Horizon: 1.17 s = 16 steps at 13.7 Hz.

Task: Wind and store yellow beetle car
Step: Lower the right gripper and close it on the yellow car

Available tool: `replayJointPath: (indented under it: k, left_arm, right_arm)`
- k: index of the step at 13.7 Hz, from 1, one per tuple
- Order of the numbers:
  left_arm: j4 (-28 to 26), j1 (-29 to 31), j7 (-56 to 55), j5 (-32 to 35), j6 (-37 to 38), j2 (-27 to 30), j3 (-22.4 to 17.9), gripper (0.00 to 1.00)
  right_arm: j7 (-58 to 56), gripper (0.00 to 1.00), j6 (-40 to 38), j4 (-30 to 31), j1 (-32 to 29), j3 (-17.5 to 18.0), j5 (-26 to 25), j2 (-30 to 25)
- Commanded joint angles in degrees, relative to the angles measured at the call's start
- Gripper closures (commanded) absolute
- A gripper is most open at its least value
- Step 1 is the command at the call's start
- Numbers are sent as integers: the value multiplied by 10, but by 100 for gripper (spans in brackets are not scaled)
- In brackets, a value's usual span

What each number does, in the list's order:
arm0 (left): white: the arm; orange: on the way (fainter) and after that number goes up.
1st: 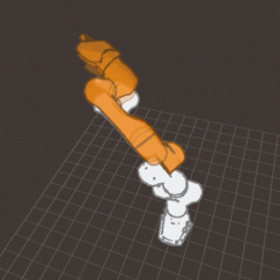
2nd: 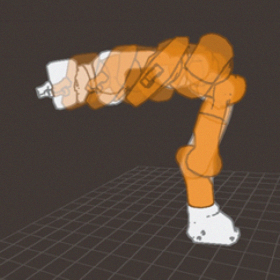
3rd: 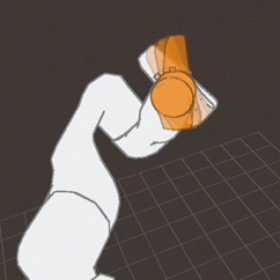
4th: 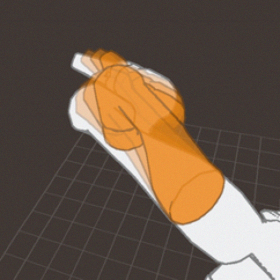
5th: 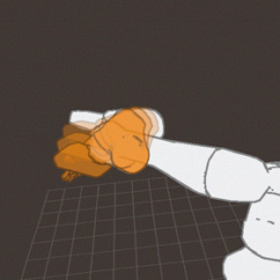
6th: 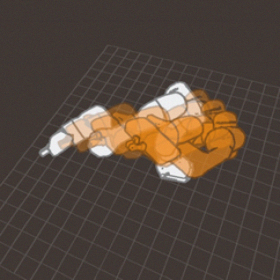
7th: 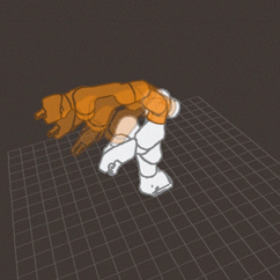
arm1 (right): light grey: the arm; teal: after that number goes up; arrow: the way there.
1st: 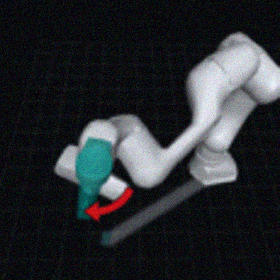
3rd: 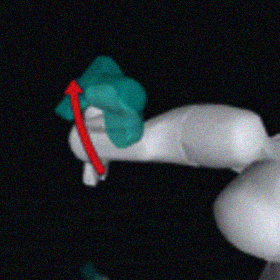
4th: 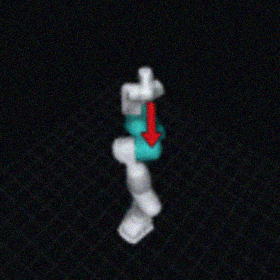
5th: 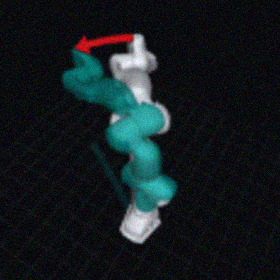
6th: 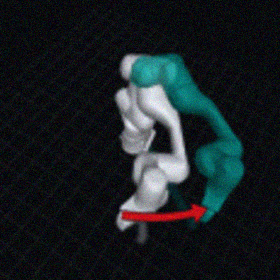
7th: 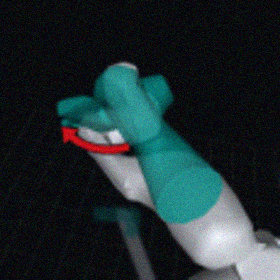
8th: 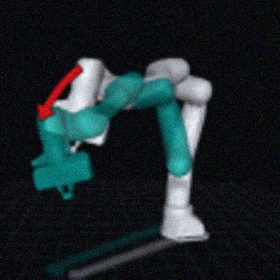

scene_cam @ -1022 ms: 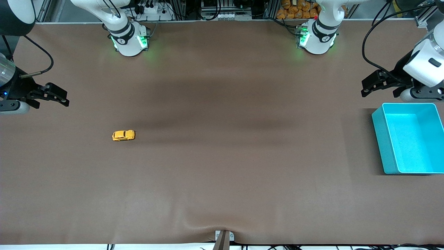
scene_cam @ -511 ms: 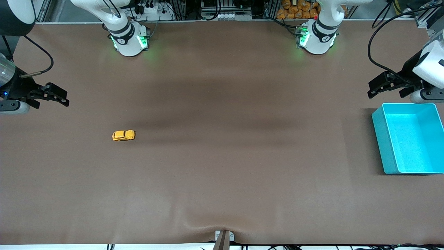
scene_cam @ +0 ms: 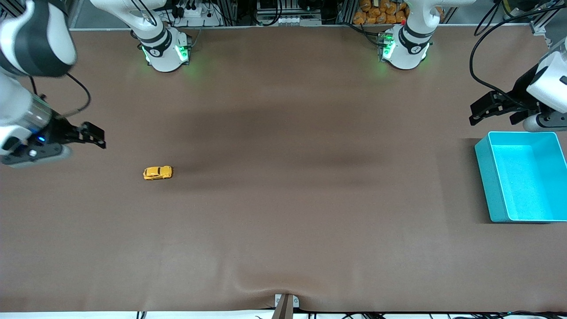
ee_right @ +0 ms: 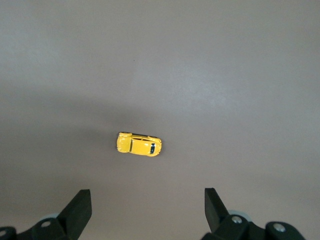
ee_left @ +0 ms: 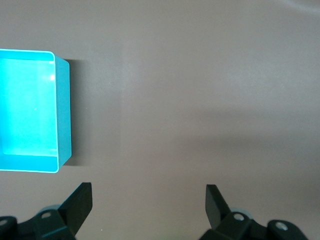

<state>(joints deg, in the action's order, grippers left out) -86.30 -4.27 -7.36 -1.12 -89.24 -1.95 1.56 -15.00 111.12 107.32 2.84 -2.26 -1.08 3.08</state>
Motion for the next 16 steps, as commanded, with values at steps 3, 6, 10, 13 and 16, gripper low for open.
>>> replayJointPath:
  k: [3, 6, 10, 13, 16]
  left_arm:
    - [1, -1, 7, -10, -1, 3, -4, 0]
    - [1, -1, 7, -11, -1, 3, -4, 0]
    - [0, 0, 8, -11, -1, 3, -4, 0]
    - [0, 0, 7, -11, -1, 3, -4, 0]
    - [0, 0, 7, -11, -1, 3, -4, 0]
  right_arm:
    - [-112, 0, 156, 116, 22, -1, -18, 46]
    - [-217, 0, 223, 148, 20, -1, -18, 93]
    - [-487, 0, 274, 152, 17, -1, -19, 142]
    - [-583, 3, 284, 152, 18, -1, -19, 156]
    - [-656, 20, 293, 149, 20, -1, -19, 188]
